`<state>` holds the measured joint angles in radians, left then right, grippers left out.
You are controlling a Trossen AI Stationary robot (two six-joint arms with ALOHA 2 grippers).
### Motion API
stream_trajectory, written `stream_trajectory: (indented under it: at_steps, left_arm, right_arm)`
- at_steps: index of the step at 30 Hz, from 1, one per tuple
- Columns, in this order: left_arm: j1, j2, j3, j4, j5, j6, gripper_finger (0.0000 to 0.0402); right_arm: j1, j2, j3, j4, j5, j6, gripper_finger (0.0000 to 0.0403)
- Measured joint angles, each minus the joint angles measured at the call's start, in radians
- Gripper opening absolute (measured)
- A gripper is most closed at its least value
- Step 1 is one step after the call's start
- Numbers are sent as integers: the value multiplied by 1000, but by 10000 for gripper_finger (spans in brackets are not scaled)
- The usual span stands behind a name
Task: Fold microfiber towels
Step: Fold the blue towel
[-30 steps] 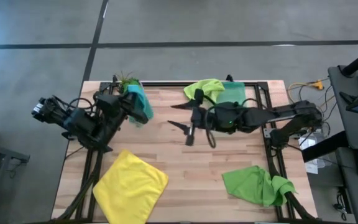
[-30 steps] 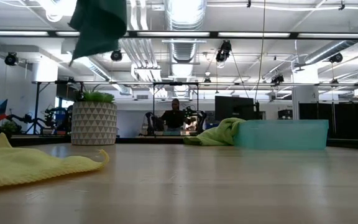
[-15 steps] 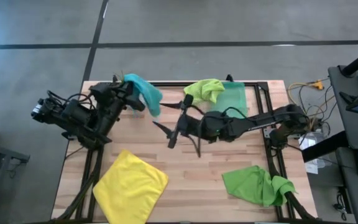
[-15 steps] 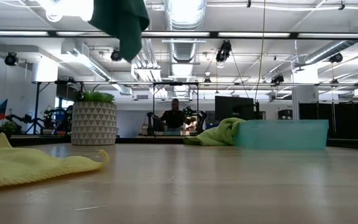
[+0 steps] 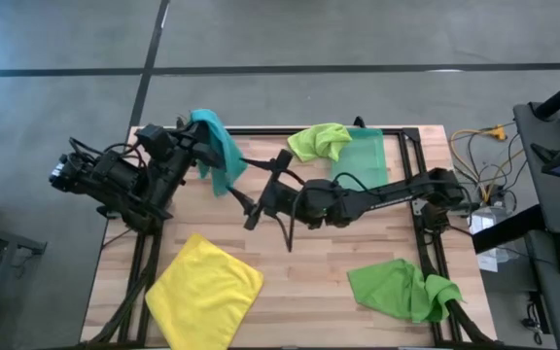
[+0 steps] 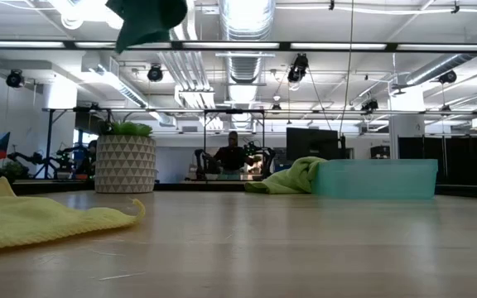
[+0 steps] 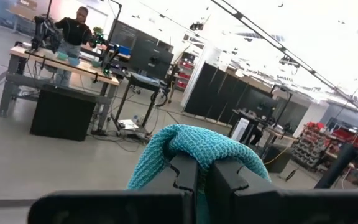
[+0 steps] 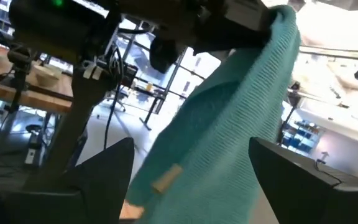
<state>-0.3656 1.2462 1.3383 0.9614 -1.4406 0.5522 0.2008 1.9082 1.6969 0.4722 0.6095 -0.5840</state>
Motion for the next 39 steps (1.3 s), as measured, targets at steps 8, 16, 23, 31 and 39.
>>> stream_trajectory:
  at_steps: [8,16,23,31,39]
  left_arm:
    - [-2,11,52,-3,52,7,0]
    - [-16,-2,59,-12,47,57,0]
    - [-32,-27,58,-16,-66,245,0]
    - [-138,-66,-4,-181,-133,311,0]
    - [-239,-27,-182,-184,-127,61,0]
  right_arm:
    - [-21,117,159,-101,282,-84,276]
    - [-64,84,253,-434,263,80,87]
    - [-59,-51,201,-599,222,115,11]
    - [-79,-296,119,-1173,-74,513,9]
    - [-53,-484,-80,-1298,-303,742,9]
